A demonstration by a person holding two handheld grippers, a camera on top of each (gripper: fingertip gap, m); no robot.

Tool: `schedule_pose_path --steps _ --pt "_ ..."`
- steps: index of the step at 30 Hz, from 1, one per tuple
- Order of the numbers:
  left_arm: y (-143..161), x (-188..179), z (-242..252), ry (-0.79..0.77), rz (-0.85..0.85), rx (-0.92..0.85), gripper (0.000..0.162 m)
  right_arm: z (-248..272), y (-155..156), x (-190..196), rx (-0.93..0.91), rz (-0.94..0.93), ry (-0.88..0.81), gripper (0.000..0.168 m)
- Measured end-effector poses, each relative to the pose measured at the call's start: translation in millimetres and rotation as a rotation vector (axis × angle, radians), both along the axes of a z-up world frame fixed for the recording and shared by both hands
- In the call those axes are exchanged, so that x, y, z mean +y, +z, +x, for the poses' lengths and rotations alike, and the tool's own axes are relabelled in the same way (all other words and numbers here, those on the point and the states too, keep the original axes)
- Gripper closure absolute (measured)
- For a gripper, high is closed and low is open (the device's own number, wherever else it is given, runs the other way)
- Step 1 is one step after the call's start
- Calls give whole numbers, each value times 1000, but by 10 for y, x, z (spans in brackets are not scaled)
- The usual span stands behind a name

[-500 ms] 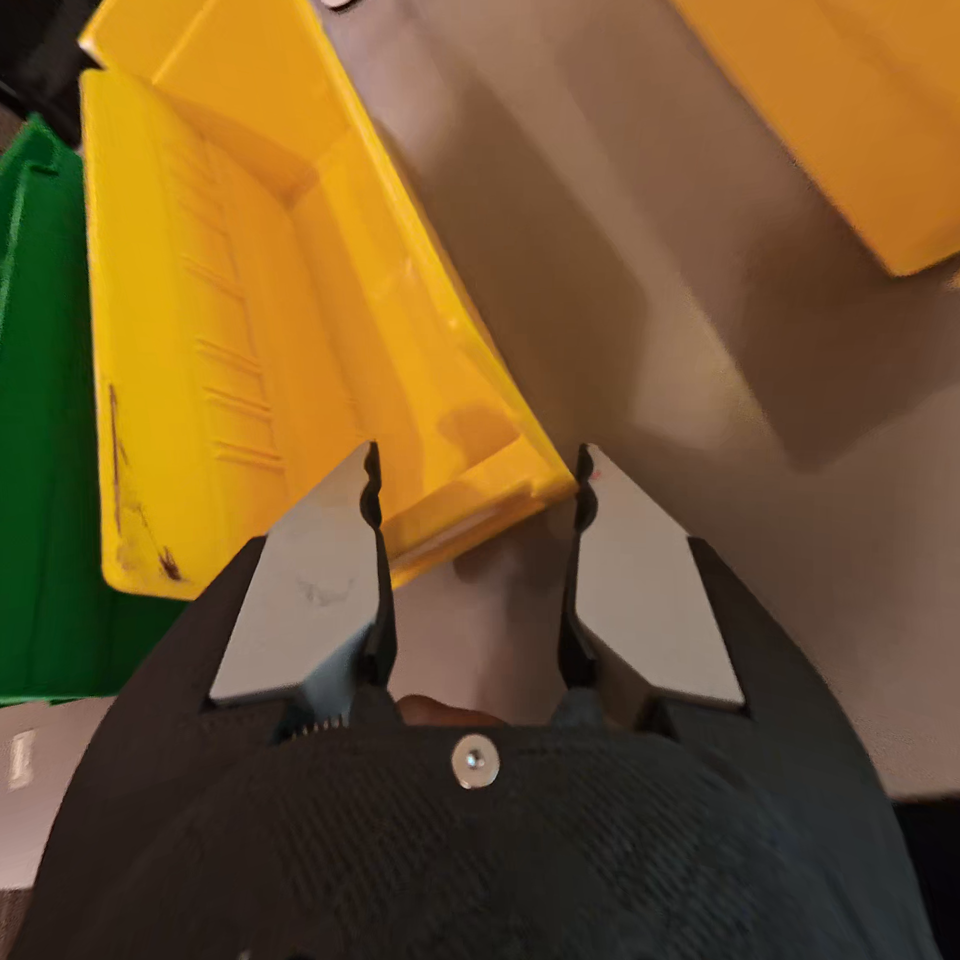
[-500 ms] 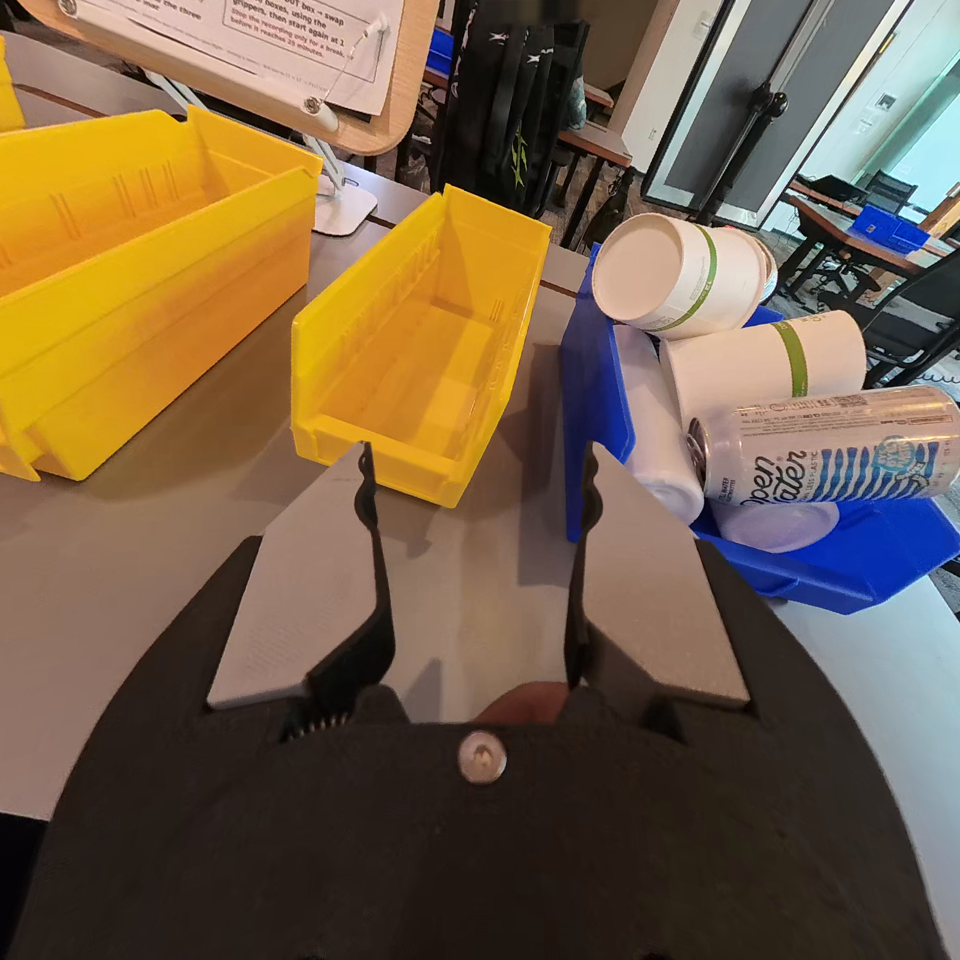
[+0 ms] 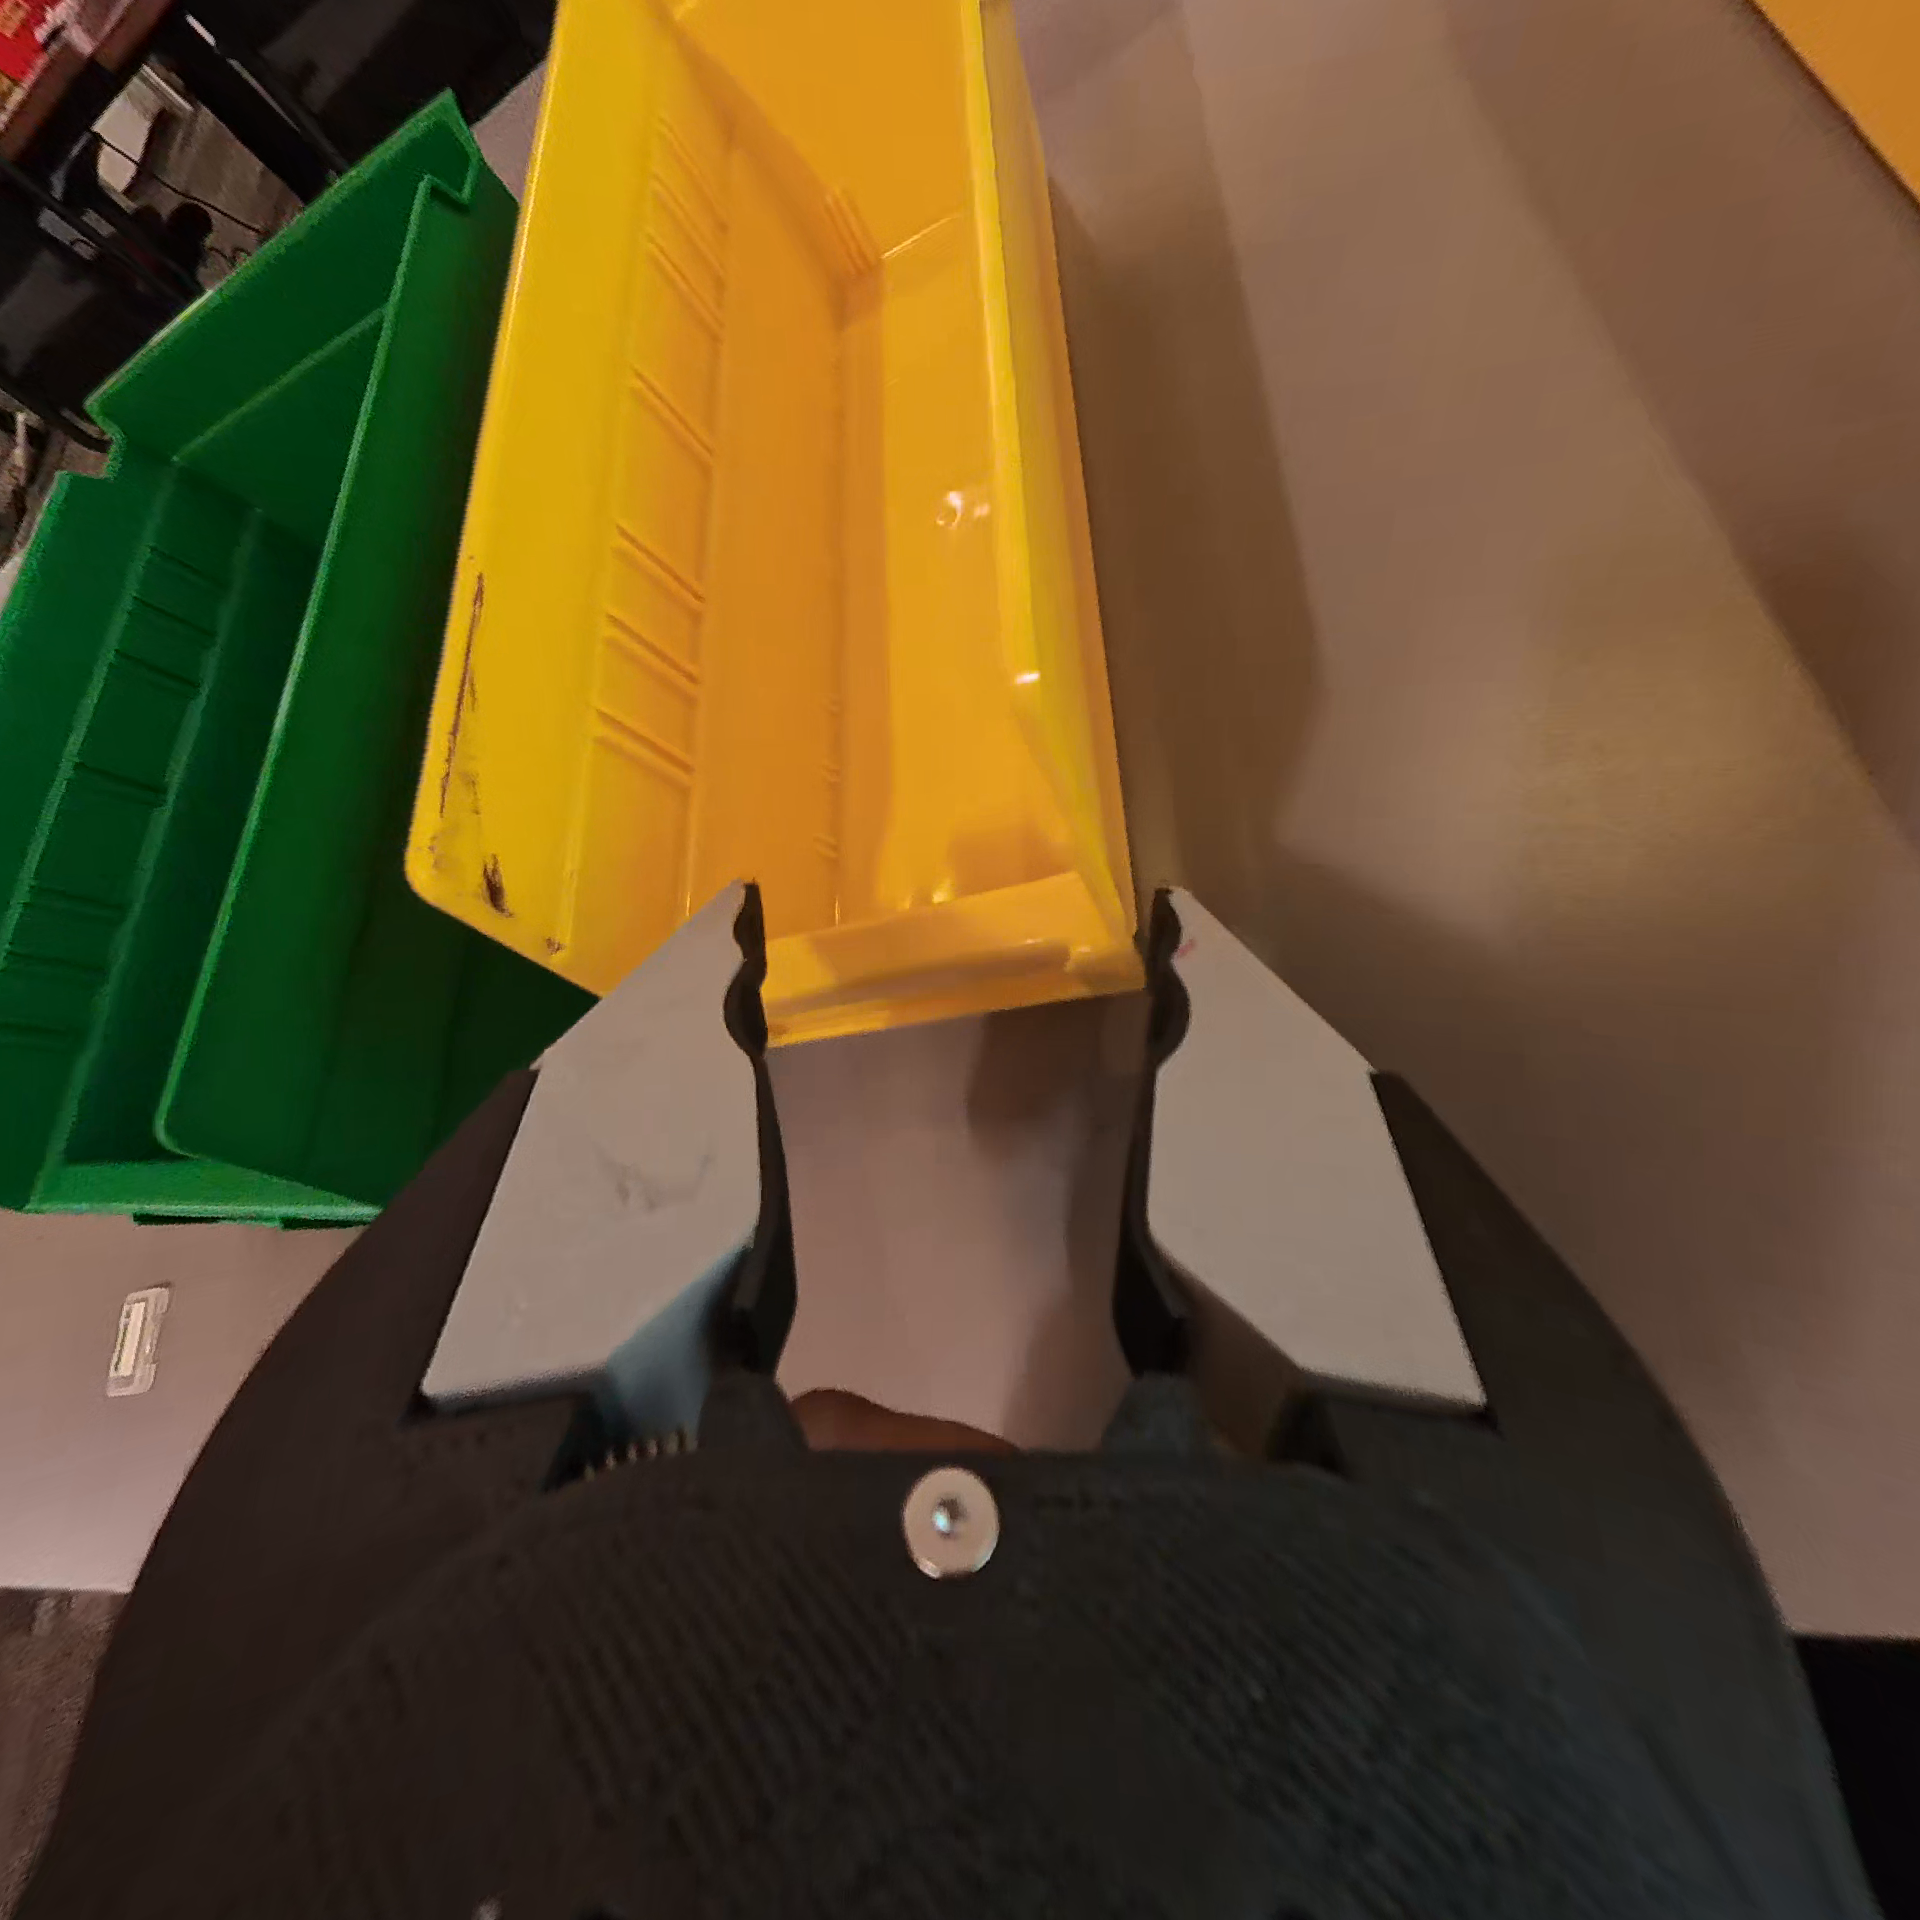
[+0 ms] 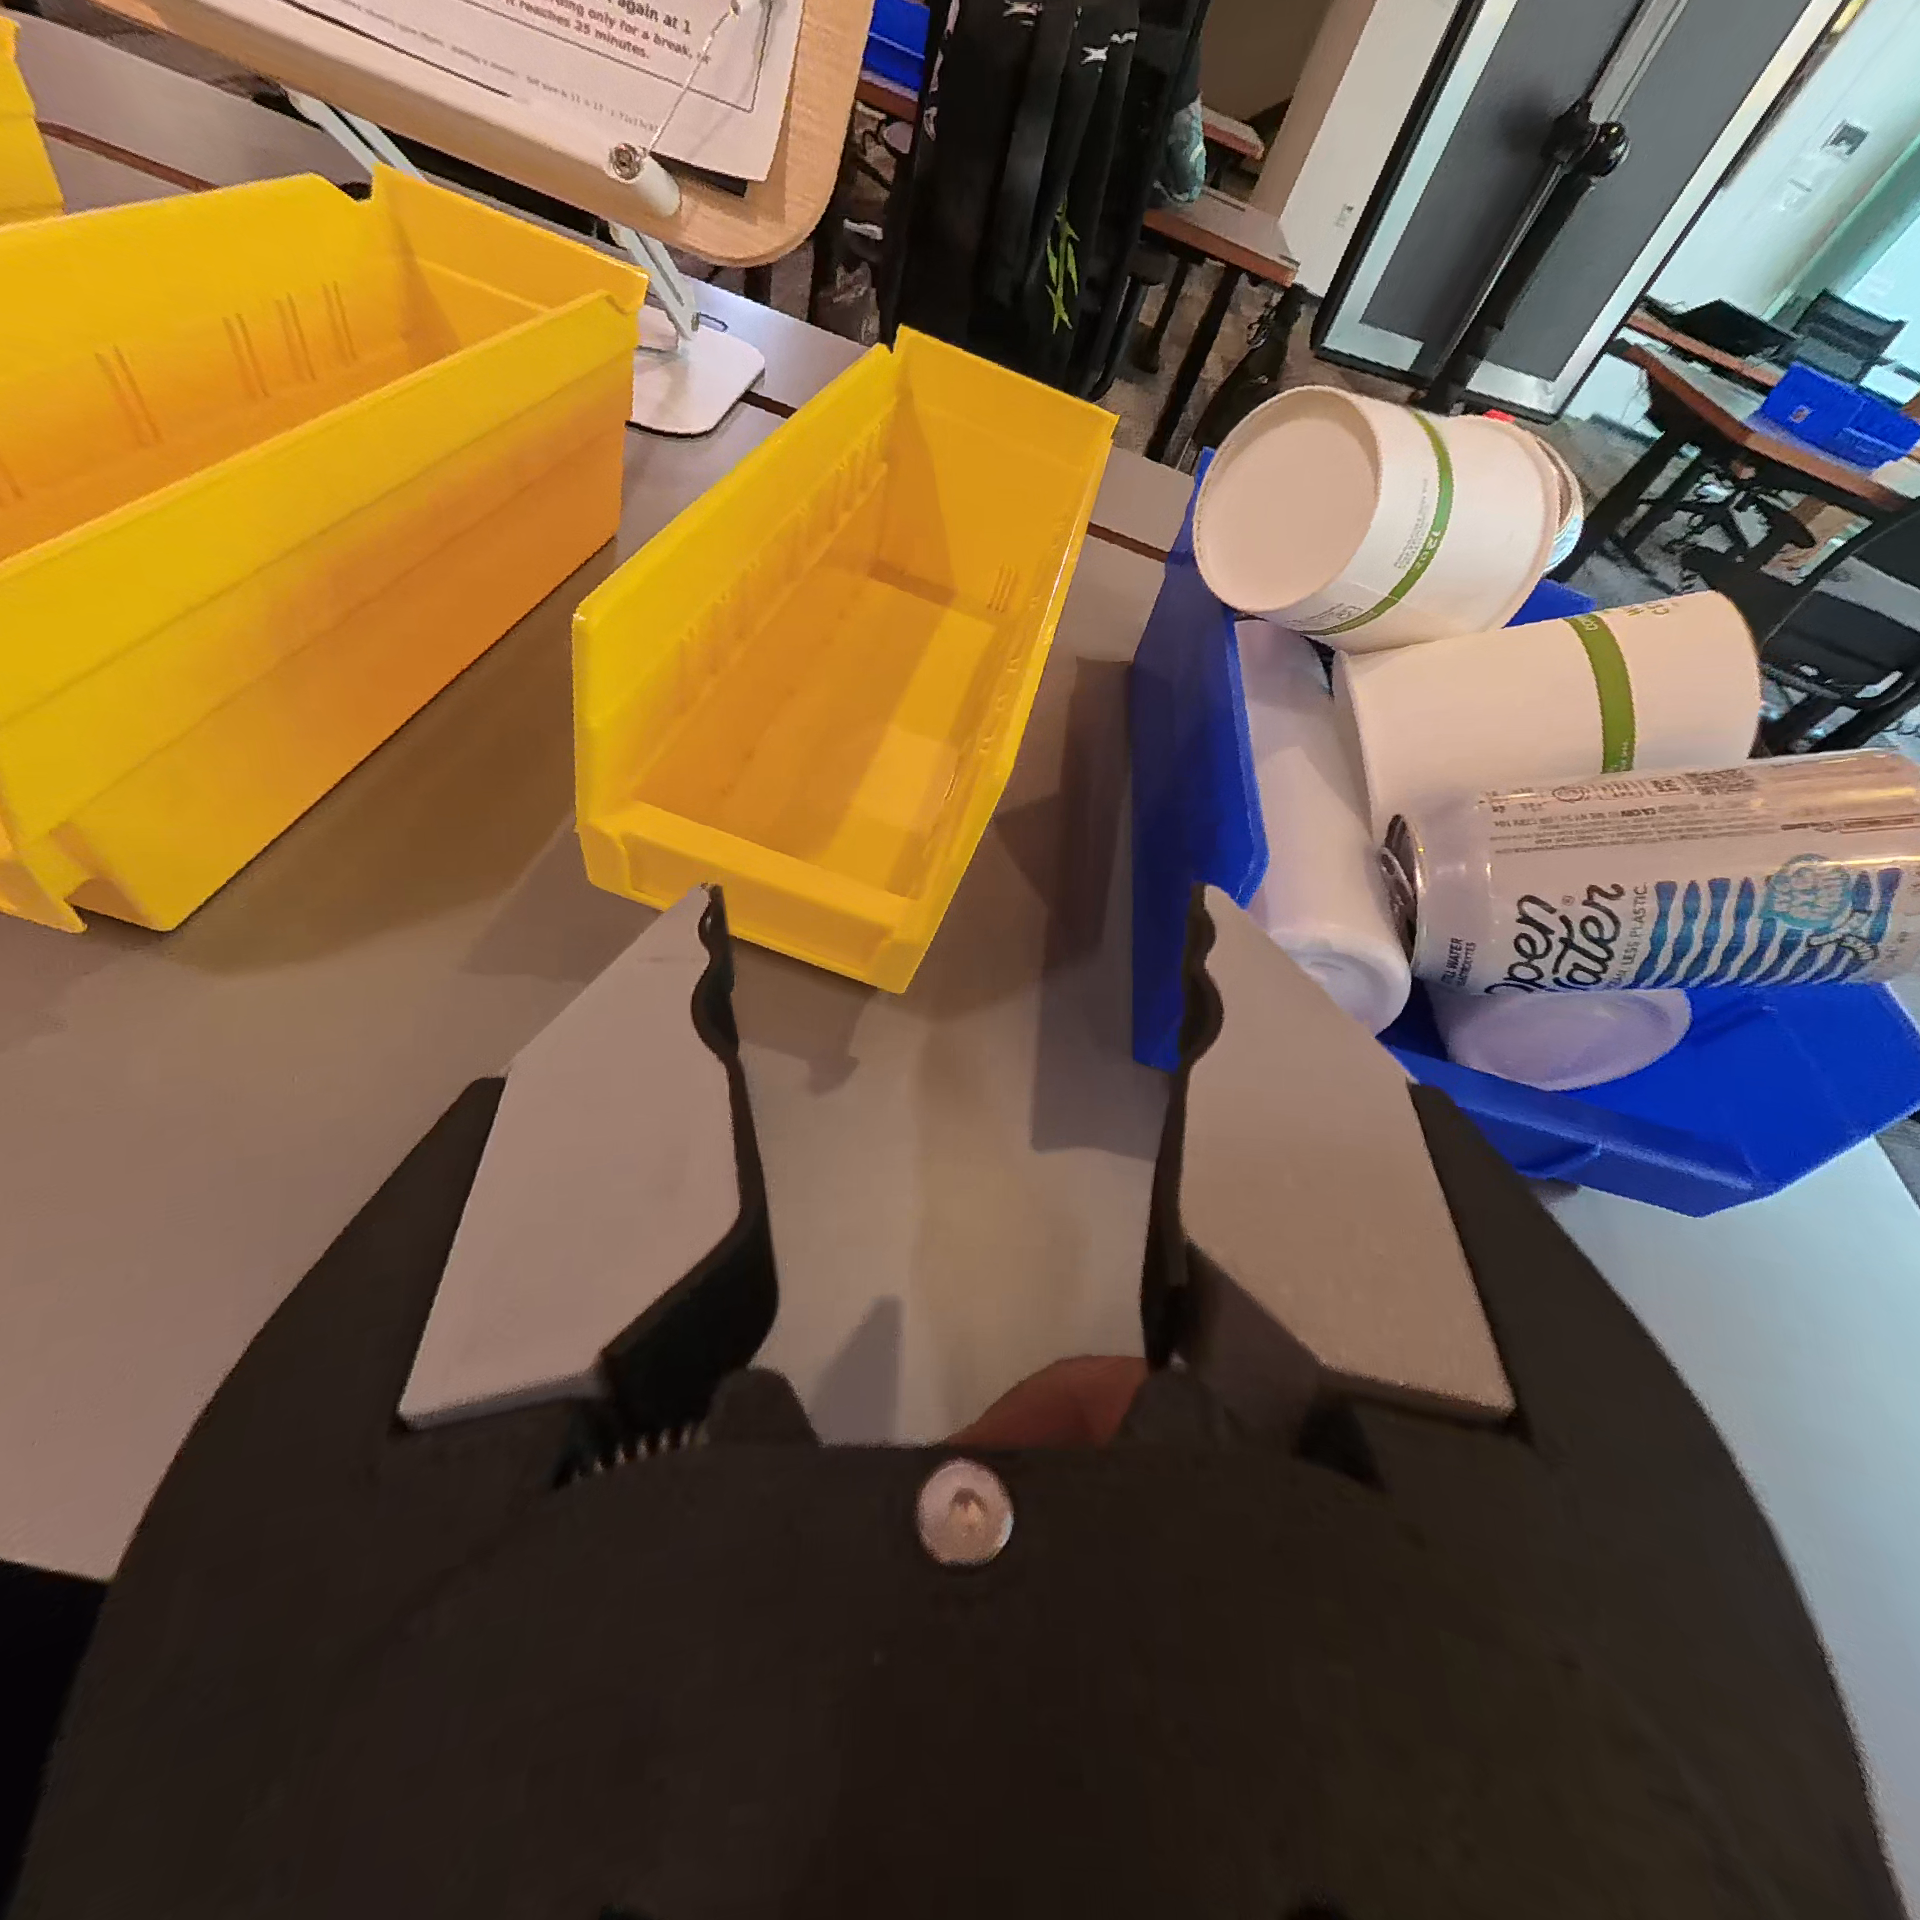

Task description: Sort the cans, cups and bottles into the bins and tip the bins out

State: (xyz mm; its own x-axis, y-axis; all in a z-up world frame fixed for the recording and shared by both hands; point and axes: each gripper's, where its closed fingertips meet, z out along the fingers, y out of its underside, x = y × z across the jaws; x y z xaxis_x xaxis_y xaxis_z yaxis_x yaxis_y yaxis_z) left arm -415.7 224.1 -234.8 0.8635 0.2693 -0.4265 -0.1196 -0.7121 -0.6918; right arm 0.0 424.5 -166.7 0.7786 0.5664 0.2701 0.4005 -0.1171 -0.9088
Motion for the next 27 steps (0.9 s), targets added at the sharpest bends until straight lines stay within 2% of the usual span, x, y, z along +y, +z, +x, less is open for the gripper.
schedule_pose_path --steps 8,11,16,18,20,27 --pt "30 -128 34 -26 -36 -29 89 -1 24 -90 18 -66 56 80" --pt "-23 -21 126 -65 -16 -55 100 -32 -19 -116 8 -88 76 80" --pt "-125 232 372 -149 3 -58 104 -90 -78 -150 -12 -100 96 79" --pt "-145 324 463 -174 26 -66 100 -103 -77 -158 -11 -100 101 79" --pt "-152 388 555 -210 40 -69 105 -107 -78 -161 -6 -104 105 79" --pt "-123 326 474 -179 35 -75 100 -5 -48 -111 -10 -103 91 78"
